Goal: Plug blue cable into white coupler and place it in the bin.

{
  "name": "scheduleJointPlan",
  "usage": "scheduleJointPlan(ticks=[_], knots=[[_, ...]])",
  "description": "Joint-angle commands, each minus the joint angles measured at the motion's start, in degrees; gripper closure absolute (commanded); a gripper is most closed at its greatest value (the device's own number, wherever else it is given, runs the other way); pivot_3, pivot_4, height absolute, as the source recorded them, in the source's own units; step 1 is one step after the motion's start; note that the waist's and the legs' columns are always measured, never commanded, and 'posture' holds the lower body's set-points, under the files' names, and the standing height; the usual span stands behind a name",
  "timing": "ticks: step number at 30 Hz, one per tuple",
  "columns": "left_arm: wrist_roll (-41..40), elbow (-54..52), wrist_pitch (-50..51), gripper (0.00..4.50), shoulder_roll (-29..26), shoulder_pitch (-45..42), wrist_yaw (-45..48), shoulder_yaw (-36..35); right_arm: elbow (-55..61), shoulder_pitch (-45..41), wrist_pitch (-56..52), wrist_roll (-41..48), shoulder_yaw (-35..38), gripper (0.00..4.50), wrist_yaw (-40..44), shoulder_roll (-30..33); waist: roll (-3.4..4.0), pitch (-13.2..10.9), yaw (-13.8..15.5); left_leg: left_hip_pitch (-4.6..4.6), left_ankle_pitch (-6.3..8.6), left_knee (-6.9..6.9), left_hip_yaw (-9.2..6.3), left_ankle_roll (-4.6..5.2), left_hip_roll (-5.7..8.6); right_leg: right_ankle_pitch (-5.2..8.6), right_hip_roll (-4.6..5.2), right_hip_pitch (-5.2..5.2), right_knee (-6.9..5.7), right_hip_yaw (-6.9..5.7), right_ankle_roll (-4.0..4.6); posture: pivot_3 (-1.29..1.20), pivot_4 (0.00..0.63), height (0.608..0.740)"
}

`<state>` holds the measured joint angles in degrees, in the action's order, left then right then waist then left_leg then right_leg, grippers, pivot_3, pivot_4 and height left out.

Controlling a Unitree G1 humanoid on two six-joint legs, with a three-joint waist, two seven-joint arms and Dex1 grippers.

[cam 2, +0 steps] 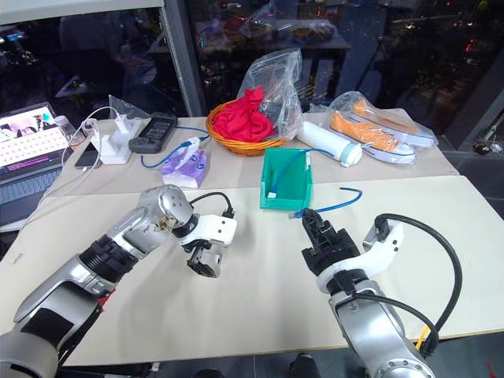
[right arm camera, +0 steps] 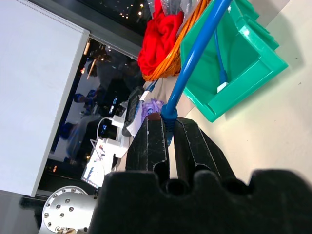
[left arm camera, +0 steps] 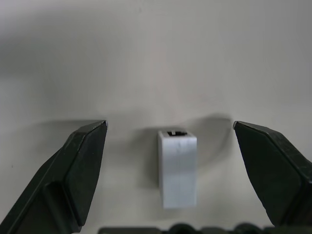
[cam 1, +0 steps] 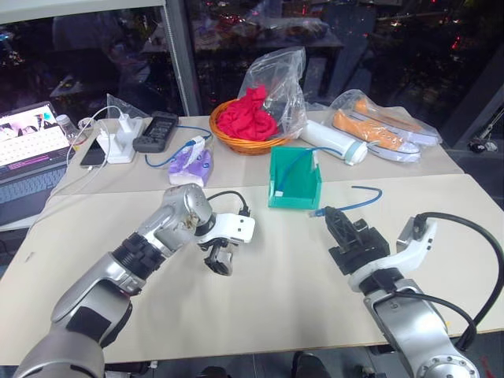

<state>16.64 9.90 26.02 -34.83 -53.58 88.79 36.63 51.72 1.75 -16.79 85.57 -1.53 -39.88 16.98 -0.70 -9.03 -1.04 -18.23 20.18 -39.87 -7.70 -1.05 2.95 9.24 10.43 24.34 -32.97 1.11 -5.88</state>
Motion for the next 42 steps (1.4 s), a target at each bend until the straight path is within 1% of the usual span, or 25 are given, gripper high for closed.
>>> scheduleJointPlan(ticks=[1,7,16,19,26,30,32,33,38,40,41,42], knots=[[1.8,1.2,-1.5,0.01,-0.4,-2.7,0.0,0.6,1.3,0.2,1.0,-0.8,0.0,4.50,1.3,-0.7,0.00,0.0,0.0,0.00,0.00,0.00,0.00,0.00,0.00,0.00,0.00,0.00,0.00,0.00,0.00,0.00,0.150,0.740],[3.0,3.1,-2.4,0.01,0.9,-5.6,0.6,1.3,1.1,0.5,1.1,-1.4,-0.2,4.50,2.0,-1.7,0.00,0.0,0.0,-0.01,0.00,0.00,0.00,0.00,0.00,0.00,0.00,0.00,0.00,0.00,0.00,0.00,0.150,0.740],[3.5,2.9,-2.1,0.01,1.8,-7.3,3.6,3.2,0.7,0.8,1.1,-3.1,-0.7,4.50,3.4,-3.6,0.00,0.0,-0.1,-0.02,0.00,0.00,0.00,0.00,0.00,0.00,0.00,0.02,0.00,0.00,0.00,0.00,0.150,0.740],[3.3,3.5,-2.8,0.01,1.4,-7.9,3.7,4.3,0.6,0.9,1.3,-4.1,-0.9,4.50,3.9,-4.7,0.00,0.0,0.0,-0.03,0.00,-0.01,0.00,0.00,0.00,0.00,0.00,0.02,0.00,0.00,0.00,0.00,0.150,0.740],[4.3,5.6,-2.7,0.01,3.2,-9.4,3.5,5.0,0.6,1.3,1.3,-6.2,-1.5,4.50,4.3,-6.8,0.00,0.0,-0.1,-0.03,0.00,-0.01,0.00,0.00,0.00,0.00,0.00,0.02,-0.01,0.00,0.00,0.00,0.150,0.740],[4.0,5.8,-2.0,0.01,3.3,-9.4,3.7,5.2,0.7,1.5,1.3,-7.5,-1.8,4.50,4.5,-8.0,0.00,0.0,-0.1,-0.03,0.00,-0.02,0.00,0.00,0.01,0.00,0.00,0.02,-0.01,0.00,0.00,0.00,0.150,0.740],[3.9,5.7,-1.9,0.55,3.2,-9.4,3.7,5.5,0.7,1.5,1.2,-7.8,-2.0,4.50,4.6,-8.3,0.00,0.0,-0.2,-0.03,0.00,-0.02,0.00,-0.01,0.01,0.00,0.00,0.03,-0.01,0.00,0.00,0.00,0.150,0.740],[3.7,5.6,-1.8,0.71,3.1,-9.4,3.7,5.8,0.7,1.5,1.2,-8.0,-2.0,4.50,4.6,-8.5,0.00,0.0,-0.2,-0.03,0.00,-0.02,0.00,-0.01,0.01,0.00,0.00,0.03,-0.01,0.00,0.00,0.00,0.150,0.740],[2.9,5.3,-2.2,2.63,0.9,-9.2,3.7,8.4,0.5,1.3,0.9,-8.5,-2.1,4.50,4.9,-9.0,0.00,0.0,-0.3,-0.02,0.00,-0.02,-0.01,0.00,0.00,0.00,0.00,0.03,-0.04,0.00,0.00,0.00,0.150,0.740],[2.9,5.7,-2.3,3.32,0.9,-9.1,3.7,8.5,0.4,1.3,0.9,-8.5,-2.1,4.50,5.0,-9.1,0.00,0.0,-0.2,-0.02,0.00,-0.02,-0.01,0.00,0.00,0.00,0.00,0.04,-0.05,0.00,0.00,0.00,0.150,0.740],[2.8,5.8,-2.3,3.79,1.0,-9.0,3.7,8.5,0.4,1.3,0.8,-8.5,-2.0,4.50,5.0,-9.2,0.00,0.0,-0.2,-0.02,0.00,-0.02,-0.01,0.00,0.00,0.00,0.00,0.04,-0.05,0.00,0.00,0.00,0.150,0.740],[2.7,5.8,-2.2,4.03,1.2,-8.9,3.7,8.1,0.4,1.3,0.8,-8.5,-2.0,4.50,5.1,-9.2,0.00,0.0,-0.2,-0.02,0.00,-0.02,-0.01,0.00,0.00,0.00,0.00,0.04,-0.05,0.00,0.00,0.00,0.150,0.740]])
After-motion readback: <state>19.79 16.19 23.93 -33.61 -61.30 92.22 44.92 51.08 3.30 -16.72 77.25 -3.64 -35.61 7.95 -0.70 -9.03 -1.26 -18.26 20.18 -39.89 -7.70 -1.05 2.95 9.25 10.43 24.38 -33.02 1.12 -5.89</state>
